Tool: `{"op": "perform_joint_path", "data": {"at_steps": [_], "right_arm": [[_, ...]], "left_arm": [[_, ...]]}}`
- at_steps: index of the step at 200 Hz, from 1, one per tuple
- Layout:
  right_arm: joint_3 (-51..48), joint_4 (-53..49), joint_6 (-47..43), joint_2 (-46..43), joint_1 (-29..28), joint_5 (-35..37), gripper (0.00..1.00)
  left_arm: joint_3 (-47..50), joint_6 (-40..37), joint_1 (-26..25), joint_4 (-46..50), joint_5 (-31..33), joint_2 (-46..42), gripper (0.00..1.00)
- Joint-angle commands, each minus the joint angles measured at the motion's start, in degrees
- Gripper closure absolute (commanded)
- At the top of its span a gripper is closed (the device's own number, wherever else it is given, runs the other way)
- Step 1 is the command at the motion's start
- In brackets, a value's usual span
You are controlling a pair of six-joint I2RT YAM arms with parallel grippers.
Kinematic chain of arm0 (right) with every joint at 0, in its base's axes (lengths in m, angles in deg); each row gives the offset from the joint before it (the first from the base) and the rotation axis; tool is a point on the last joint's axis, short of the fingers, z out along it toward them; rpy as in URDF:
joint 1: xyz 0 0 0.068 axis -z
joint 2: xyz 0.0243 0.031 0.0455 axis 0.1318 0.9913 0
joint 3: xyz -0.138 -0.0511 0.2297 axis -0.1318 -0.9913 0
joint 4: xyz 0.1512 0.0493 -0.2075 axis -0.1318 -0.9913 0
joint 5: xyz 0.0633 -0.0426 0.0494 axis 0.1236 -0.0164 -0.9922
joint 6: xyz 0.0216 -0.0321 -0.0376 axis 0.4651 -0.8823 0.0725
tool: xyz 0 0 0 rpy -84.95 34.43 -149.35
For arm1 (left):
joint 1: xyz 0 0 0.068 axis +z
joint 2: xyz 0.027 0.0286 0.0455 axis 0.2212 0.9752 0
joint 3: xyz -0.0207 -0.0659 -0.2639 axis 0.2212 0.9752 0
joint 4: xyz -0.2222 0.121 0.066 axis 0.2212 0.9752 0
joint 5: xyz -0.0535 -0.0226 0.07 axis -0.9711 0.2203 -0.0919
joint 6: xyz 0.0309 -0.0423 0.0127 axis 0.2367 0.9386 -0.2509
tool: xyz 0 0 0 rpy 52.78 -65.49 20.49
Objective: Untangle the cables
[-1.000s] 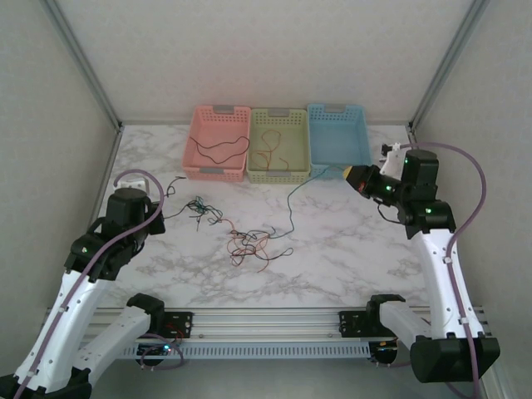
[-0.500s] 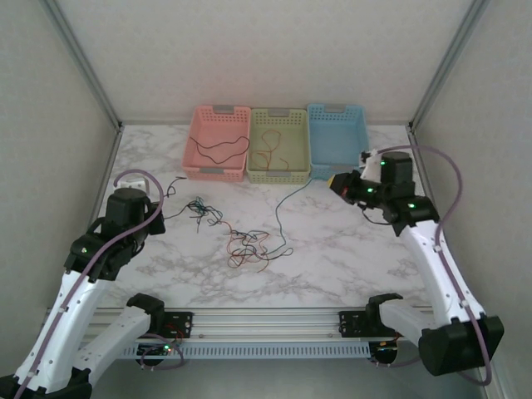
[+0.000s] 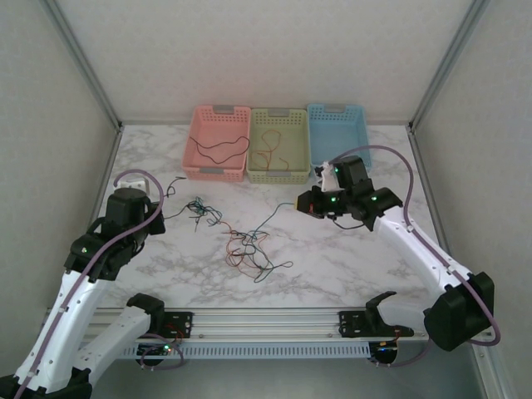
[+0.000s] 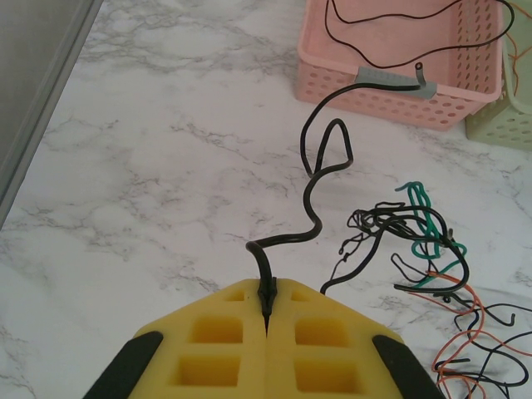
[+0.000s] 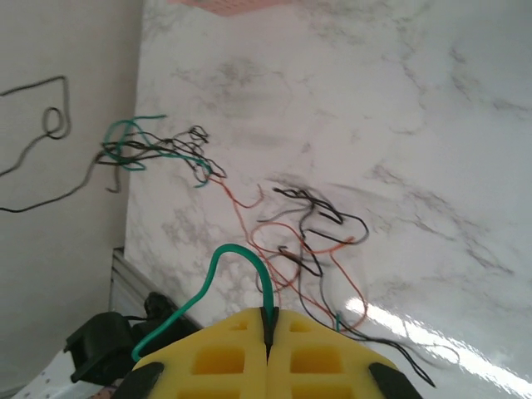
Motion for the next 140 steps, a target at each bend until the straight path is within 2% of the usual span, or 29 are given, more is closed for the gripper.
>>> {"op": "perform_joint_path", "data": {"at_steps": [1, 53, 105, 127, 140], "right_arm": [[5.4, 0.0, -2.7, -1.3, -0.3, -1.4, 1.00], [9.4, 0.5, -5.2, -6.9, 0.4, 4.8, 1.00], [11.8, -5.7, -10.8, -15.2, 3.2, 25.9, 1.00], [9.5, -4.6, -9.7, -18.1, 5.3, 27.6, 1.00], [8.4, -4.2, -8.8, -17.9, 5.8, 26.2, 1.00]], "left_arm": [[0.4, -0.2, 0.5, 0.4, 0.2, -0.4, 1.00], [0.5, -0.2, 0.5, 0.4, 0.0, -0.2, 1.00], [0.5, -0.2, 0.6, 0.3, -0.2, -0.2, 1.00], [0.5, -0.3, 0.6, 0.2, -0.5, -0.1, 1.00], [0.5, -0.3, 0.6, 0.2, -0.6, -0.2, 1.00]]}}
